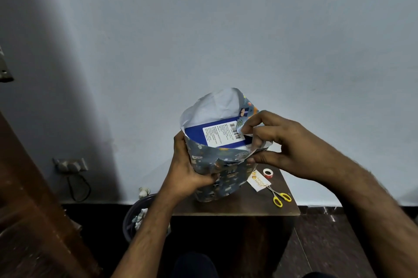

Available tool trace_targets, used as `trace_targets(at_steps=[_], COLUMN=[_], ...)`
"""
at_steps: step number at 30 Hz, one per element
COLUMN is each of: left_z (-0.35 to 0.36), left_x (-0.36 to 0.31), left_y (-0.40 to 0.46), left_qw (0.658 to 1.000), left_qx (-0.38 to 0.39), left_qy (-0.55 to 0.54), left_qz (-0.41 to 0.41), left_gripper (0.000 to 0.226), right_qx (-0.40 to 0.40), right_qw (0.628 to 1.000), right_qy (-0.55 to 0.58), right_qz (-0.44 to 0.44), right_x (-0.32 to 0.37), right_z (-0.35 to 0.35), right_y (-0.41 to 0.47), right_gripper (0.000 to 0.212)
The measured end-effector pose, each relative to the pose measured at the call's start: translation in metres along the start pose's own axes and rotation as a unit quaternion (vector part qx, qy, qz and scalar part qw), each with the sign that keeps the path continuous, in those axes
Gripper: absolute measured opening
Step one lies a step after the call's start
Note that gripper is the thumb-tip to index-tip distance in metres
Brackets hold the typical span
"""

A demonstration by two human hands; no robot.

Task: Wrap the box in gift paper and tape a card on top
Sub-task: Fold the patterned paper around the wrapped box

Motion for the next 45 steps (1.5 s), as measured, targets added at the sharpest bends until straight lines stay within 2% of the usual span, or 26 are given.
trace_targets(at_steps=[4,6,10,12,17,20,23,27,29,32,34,36,39,41,43,45], left_z=[-0.002,-0.004,-0.009,-0.01,-0.013,-0.009,-0.005,-0.01,-0.013,-0.009,-0.006,0.0,0.013,0.022,0.031,0.037], left_x=[-0.007,-0.022,-0.04,-0.04,-0.043,-0.035,-0.026,-0.017,-0.013,-0.025,-0.023,-0.013,0.013,0.033,0.054,0.067], left_y=[0.0,-0.003,-0.005,-0.004,-0.008,-0.007,-0.006,-0.004,-0.001,-0.001,0.0,0.002,0.0,-0.003,-0.009,-0.014], left_qw=[1.0,0.998,0.99,0.988,0.983,0.987,0.991,0.997,0.997,0.98,0.963,0.95,0.924,0.912,0.899,0.894], left_qx=[-0.014,-0.029,-0.052,-0.048,-0.051,-0.04,-0.034,-0.04,-0.036,-0.025,-0.027,-0.035,-0.056,-0.072,-0.088,-0.096], left_qy=[0.014,0.04,0.063,0.063,0.134,0.125,0.099,0.027,-0.051,-0.198,-0.267,-0.302,-0.342,-0.342,-0.335,-0.317], left_qz=[0.016,0.048,0.119,0.134,0.118,0.095,0.082,0.055,0.033,0.007,-0.027,-0.073,-0.159,-0.213,-0.269,-0.303], left_gripper=[0.141,0.144,0.108,0.102,0.122,0.127,0.138,0.14,0.138,0.119,0.103,0.088,0.063,0.053,0.061,0.063], right_qx=[-0.039,-0.061,-0.073,-0.075,-0.128,-0.141,-0.204,-0.245,-0.223,-0.115,-0.042,-0.026,-0.042,-0.037,-0.014,0.002], right_qw=[0.999,0.998,0.994,0.989,0.984,0.982,0.964,0.926,0.926,0.928,0.925,0.911,0.878,0.836,0.78,0.749], right_qy=[0.003,0.03,0.083,0.121,0.119,0.107,0.159,0.264,0.254,0.267,0.307,0.354,0.408,0.458,0.511,0.528], right_qz=[0.013,0.009,0.01,0.035,0.045,0.057,0.07,0.11,0.169,0.231,0.222,0.211,0.248,0.301,0.361,0.401], right_x=[-0.003,-0.002,-0.01,-0.018,-0.026,-0.034,-0.045,-0.074,-0.099,-0.117,-0.105,-0.093,-0.092,-0.099,-0.107,-0.113], right_z=[-0.005,-0.008,-0.011,-0.011,-0.012,-0.006,-0.012,-0.013,-0.001,0.034,0.057,0.068,0.079,0.089,0.103,0.113], right_y=[-0.001,-0.001,-0.006,-0.011,-0.015,-0.016,-0.019,-0.028,-0.038,-0.053,-0.057,-0.057,-0.056,-0.055,-0.057,-0.06], right_gripper=[0.015,0.024,0.015,0.01,0.02,0.022,0.025,0.066,0.082,0.092,0.087,0.071,0.061,0.055,0.049,0.047])
Point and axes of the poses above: each hand's wrist, its own y-axis towards the middle knuckle, its own z-axis out of the palm, x = y × z, the point moved 10 cm from there along y, towards the middle knuckle, and after that the axes turned 4 degrees about y, right-handed, at the moved point
